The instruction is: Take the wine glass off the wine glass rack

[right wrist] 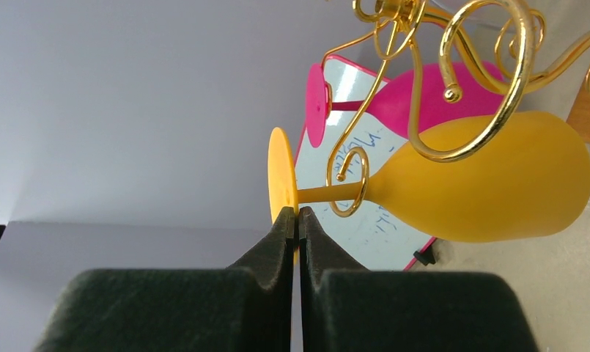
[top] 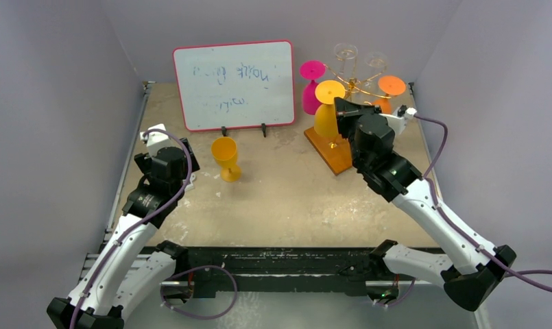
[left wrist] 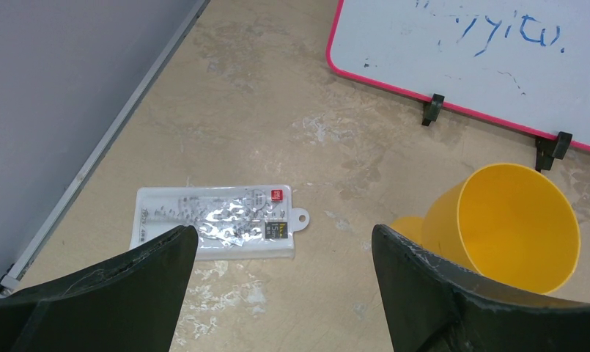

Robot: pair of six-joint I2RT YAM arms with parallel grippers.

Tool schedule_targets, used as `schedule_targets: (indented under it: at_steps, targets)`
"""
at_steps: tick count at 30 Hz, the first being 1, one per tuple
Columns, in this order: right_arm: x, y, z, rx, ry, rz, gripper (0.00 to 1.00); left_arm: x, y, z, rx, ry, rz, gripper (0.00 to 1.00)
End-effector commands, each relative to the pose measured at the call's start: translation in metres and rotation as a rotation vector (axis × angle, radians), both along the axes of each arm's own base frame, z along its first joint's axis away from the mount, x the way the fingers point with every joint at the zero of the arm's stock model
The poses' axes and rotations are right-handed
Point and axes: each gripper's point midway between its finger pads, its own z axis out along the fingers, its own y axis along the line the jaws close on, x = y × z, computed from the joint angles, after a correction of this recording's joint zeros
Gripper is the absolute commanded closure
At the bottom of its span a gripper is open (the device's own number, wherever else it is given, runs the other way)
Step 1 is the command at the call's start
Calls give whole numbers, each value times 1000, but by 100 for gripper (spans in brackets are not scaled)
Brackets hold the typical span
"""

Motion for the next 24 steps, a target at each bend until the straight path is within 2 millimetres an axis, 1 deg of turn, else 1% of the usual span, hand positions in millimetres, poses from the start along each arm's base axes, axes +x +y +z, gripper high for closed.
schedule_targets:
  at_steps: [1,6,11,17,24]
  targets:
    - [-5,-2,45,50,-101,8,100,3,-2,8,-4,-37,-7,12]
    - [-1,10,42,18,-98,59,100,3,-2,7,-4,-34,-8,12]
    - [8,20,45,-41,-78,78,100,3,0,9,-3,-41,-2,12]
    - [13,17,41,-72,-65,47,100,3,-1,8,-5,-41,-5,12]
    - [19,7,33,-90,-40,-30,100,4,-2,6,-4,-33,-10,12]
